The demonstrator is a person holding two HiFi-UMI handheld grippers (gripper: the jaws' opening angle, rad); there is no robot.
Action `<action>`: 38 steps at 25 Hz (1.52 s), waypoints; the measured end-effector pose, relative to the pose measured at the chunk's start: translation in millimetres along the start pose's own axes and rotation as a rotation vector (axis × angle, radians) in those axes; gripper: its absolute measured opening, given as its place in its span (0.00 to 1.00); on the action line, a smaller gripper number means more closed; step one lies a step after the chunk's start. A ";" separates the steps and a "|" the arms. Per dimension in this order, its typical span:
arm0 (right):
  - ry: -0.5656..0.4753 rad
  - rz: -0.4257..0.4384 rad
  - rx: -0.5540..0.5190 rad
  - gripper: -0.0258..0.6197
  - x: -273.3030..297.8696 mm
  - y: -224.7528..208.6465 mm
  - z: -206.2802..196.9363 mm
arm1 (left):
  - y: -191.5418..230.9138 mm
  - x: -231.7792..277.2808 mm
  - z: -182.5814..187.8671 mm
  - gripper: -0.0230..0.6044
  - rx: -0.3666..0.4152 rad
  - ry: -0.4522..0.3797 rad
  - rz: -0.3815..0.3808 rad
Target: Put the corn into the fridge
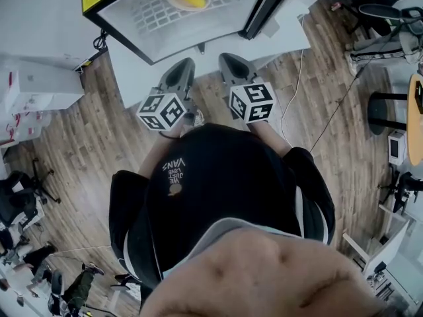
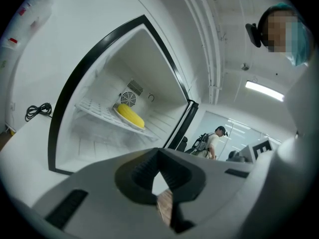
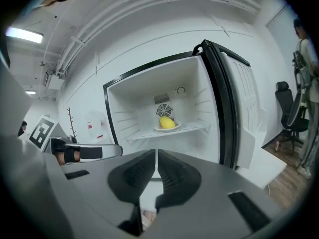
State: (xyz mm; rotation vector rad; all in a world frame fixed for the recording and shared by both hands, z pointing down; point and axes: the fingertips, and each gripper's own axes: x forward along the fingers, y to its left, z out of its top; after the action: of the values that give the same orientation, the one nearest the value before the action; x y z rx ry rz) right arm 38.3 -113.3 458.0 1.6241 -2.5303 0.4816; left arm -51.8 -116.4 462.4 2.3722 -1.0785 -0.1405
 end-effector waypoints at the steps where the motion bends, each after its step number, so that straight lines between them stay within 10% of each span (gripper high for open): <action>1: -0.001 0.002 -0.001 0.08 -2.4 0.7 -0.1 | -1.4 -2.0 -1.0 0.06 -0.001 -0.001 0.003; 38: 0.010 0.010 -0.044 0.06 -31.2 12.3 -9.2 | -22.3 -28.0 -12.3 0.06 0.017 -0.034 0.036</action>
State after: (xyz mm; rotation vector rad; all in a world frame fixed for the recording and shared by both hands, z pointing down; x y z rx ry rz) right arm 39.8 -78.6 456.4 1.5905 -2.5251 0.4307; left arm -52.1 -78.7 458.4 2.3723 -1.1416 -0.1598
